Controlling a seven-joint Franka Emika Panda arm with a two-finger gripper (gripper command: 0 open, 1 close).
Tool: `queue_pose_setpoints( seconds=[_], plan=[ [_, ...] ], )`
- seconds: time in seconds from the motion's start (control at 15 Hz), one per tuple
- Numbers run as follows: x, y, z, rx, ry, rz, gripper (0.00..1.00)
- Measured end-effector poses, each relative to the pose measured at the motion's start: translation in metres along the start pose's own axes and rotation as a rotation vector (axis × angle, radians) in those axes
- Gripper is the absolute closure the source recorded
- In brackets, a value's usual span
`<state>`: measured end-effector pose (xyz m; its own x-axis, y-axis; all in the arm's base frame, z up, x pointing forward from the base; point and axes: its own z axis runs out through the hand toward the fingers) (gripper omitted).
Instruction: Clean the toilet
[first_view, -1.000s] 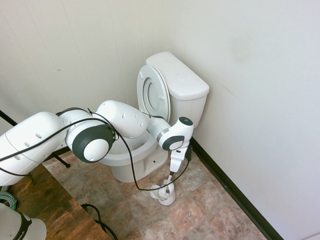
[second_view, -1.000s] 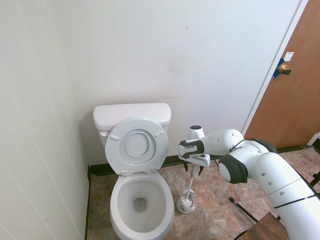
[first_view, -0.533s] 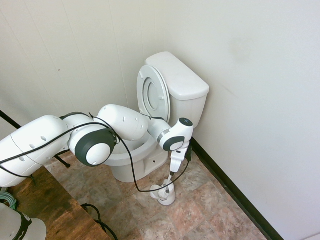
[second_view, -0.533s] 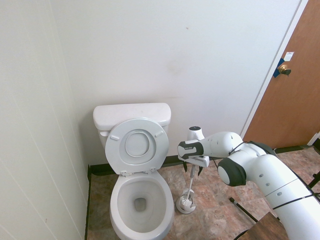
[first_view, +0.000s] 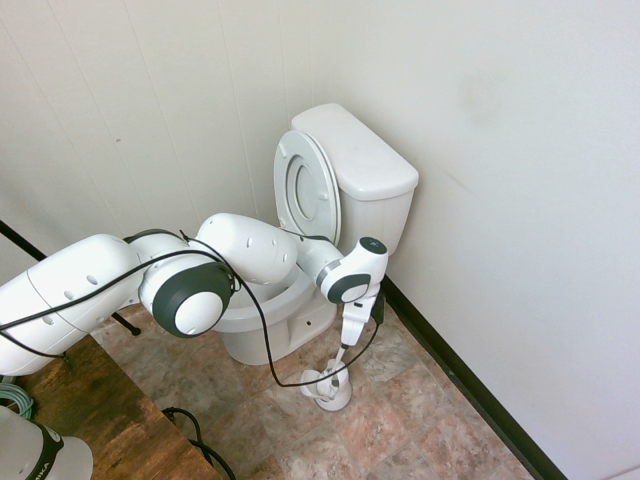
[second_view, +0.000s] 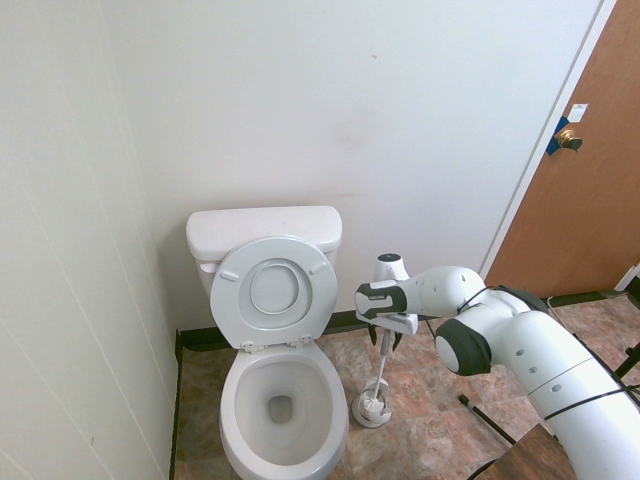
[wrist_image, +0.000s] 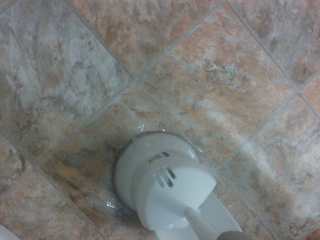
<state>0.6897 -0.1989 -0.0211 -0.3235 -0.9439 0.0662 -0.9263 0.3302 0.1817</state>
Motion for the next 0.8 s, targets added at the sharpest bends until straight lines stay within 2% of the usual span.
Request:
queue_pose_setpoints(
  seconds=[0.8],
  plan=[
    [0.0034, -0.0064, 0.0035, 0.012, -0.001, -0.019, 1.00]
  ],
)
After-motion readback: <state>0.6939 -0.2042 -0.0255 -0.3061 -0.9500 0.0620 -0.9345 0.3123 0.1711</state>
